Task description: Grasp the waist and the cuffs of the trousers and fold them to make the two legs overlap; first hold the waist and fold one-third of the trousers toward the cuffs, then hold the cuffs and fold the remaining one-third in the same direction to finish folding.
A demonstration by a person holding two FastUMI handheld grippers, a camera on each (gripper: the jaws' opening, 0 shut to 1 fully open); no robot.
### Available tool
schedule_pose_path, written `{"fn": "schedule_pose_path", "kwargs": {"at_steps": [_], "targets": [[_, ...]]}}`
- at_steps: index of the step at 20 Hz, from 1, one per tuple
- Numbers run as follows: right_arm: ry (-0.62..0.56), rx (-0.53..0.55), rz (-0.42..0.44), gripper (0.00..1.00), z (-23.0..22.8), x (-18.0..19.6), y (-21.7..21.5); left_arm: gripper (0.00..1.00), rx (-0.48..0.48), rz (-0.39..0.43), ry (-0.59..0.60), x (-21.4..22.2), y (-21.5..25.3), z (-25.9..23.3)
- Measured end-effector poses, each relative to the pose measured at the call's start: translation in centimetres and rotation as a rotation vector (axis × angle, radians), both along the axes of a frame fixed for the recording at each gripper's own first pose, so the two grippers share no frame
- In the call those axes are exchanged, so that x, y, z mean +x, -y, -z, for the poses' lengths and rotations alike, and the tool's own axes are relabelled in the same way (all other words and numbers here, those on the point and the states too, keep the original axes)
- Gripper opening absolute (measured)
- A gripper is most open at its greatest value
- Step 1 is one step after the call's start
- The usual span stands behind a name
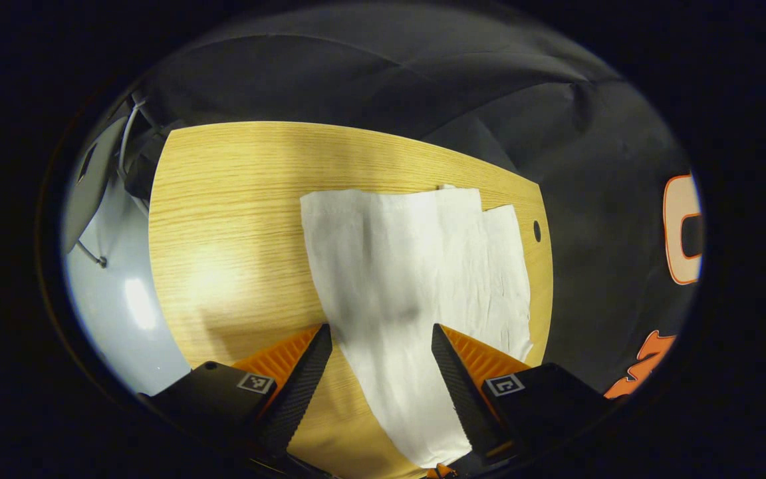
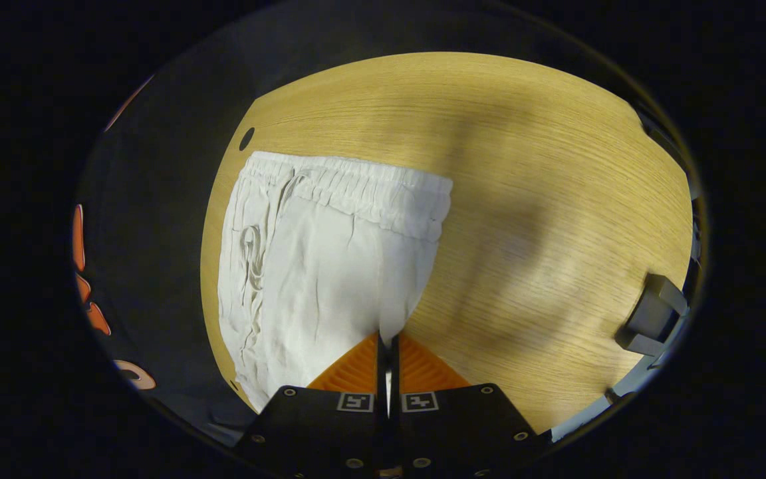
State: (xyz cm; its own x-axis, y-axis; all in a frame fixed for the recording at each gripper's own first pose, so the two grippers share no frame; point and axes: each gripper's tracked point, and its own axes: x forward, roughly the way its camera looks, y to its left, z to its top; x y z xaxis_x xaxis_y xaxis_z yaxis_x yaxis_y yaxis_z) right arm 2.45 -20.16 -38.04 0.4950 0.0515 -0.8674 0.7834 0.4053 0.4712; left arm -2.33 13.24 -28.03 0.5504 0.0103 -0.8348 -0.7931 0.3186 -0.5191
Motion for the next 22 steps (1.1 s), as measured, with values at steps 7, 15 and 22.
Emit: {"fn": "schedule_pose_path", "kwargs": {"at_steps": [7, 15, 22], "targets": [[0.014, -0.015, -0.024, 0.01, 0.0, 0.3, -0.1, 0.25, -0.044, 0.037, -0.053, -0.1, 0.3, 1.0], [0.151, 0.001, -0.043, 0.01, -3.5, 3.1, -1.3, 0.05, -0.030, 0.091, -0.052, 2.9, 1.2, -0.8], [0.282, -0.011, -0.107, 0.00, -8.9, 8.0, -2.7, 0.04, -0.005, 0.179, 0.080, 9.5, 2.0, -6.3]]}}
